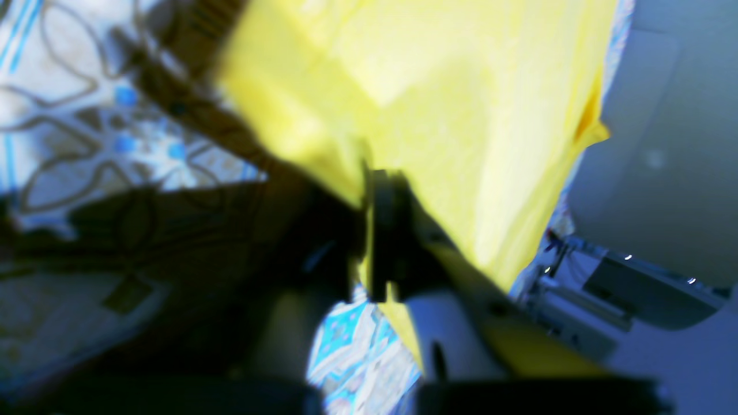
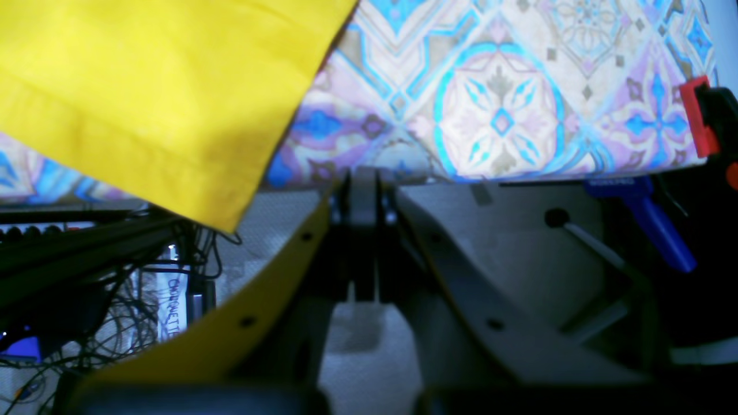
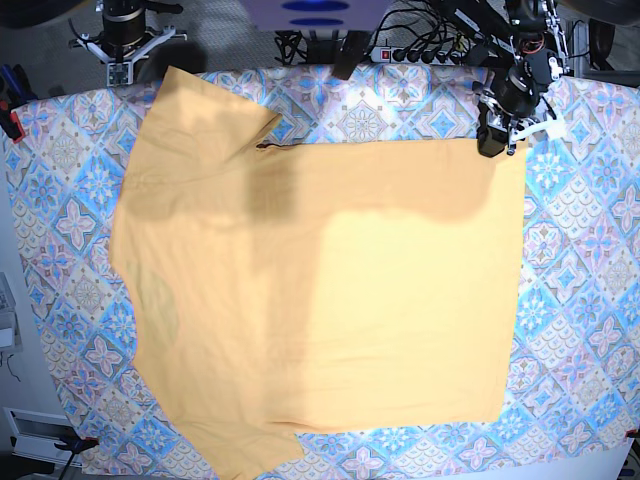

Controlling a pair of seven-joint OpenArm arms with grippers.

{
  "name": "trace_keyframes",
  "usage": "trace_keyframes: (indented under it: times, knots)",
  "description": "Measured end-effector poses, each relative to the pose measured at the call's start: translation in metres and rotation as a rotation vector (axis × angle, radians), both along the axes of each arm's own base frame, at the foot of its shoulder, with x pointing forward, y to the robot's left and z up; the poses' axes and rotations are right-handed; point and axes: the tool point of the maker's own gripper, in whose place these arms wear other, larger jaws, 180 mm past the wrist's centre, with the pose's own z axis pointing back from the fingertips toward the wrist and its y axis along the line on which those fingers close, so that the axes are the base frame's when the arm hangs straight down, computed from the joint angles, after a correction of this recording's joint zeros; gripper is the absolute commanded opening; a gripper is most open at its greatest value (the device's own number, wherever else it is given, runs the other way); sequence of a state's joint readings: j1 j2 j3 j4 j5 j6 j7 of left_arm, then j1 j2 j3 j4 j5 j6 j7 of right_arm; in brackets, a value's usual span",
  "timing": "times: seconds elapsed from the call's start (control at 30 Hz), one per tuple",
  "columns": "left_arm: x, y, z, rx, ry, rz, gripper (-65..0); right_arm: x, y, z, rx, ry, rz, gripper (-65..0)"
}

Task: Fold the T-shirt properly
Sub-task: 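Grasp the yellow shirt's shoulder corners with left and right grippers, then lift the held shoulder edge and pull it toward the robot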

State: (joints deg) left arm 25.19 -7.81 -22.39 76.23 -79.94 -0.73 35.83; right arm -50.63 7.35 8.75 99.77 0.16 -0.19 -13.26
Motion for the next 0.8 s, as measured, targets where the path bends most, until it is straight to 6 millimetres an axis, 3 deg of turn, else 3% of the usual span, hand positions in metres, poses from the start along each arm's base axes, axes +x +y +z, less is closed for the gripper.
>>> trace_keyframes:
  times: [0.17, 0.27, 0.4, 0.57, 0.7, 0.8]
  knots:
    - [0.000, -0.001, 0.000, -0.008, 0.002, -0.008, -65.0, 0.022, 0.004, 0.016, -0.001, -0.069, 0.016, -65.0]
    - [0.000, -0.001, 0.001, -0.008, 0.001, -0.009, -65.0, 0.032, 0.005, 0.023, -0.004, -0.099, 0.022, -61.5]
    - [0.000, -0.001, 0.000, -0.007, 0.002, -0.009, -65.0, 0.044, 0.012, 0.014, 0.030, -0.060, 0.004, -54.9]
    - [0.000, -0.001, 0.000, -0.010, 0.003, -0.015, -65.0, 0.066, 0.035, 0.007, 0.240, -0.064, -0.105, -47.1]
    - [0.000, -0.001, 0.000, -0.006, 0.004, -0.016, -65.0, 0.082, 0.032, 0.006, 0.300, -0.061, -0.157, -39.3]
    - [0.000, -0.001, 0.001, -0.009, 0.004, -0.018, -65.0, 0.089, 0.023, 0.009, 0.288, -0.071, -0.178, -37.3]
